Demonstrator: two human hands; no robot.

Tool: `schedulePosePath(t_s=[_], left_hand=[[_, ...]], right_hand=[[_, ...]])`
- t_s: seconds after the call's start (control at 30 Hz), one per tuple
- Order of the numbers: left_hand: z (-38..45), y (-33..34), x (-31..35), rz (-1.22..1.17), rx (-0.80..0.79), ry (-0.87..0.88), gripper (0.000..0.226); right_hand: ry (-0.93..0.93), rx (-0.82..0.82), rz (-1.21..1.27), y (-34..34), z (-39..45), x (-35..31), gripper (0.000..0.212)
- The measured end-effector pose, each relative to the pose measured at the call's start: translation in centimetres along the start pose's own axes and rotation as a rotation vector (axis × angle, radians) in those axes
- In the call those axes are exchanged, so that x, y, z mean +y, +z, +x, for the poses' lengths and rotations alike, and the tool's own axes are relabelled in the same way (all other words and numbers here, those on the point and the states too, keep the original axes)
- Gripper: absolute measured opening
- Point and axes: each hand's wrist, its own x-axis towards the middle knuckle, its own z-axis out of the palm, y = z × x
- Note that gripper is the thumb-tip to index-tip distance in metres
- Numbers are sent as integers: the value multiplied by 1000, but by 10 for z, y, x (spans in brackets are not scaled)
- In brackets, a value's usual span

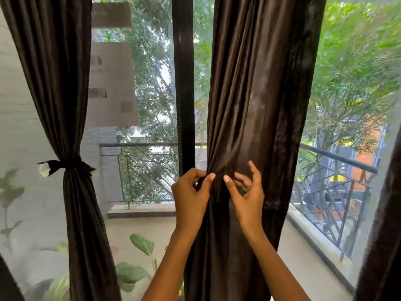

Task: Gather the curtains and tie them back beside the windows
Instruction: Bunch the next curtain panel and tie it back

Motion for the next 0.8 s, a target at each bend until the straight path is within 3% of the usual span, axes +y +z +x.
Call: schedulePosePath(t_s=[0.1, 0.17, 0.4, 0.53, 0.67, 0.73, 0.8], left_hand=[[0, 2, -1, 9, 19, -13, 12], [-2, 5, -2, 33, 35, 14, 7], [-8, 10, -5, 145, -7, 132, 13], [-10, 9, -1, 67, -72, 87, 17], [-5, 9, 4, 2, -45, 4, 16], [-3, 10, 5, 43, -19, 3, 16], [-2, 11, 6, 65, -14, -11, 19]], right_hand=[[-257, 169, -184, -3, -9, -5, 30], [-395, 180, -253, -2, -18, -4, 21], [-416, -36, -229, 4, -26, -9, 37], [-317, -128, -255, 4, -22, -7, 42], [-311, -220, -251, 0, -20, -7, 33], [-334, -198, -247, -4, -17, -9, 33], [-349, -61, -281, -8, -9, -6, 30]])
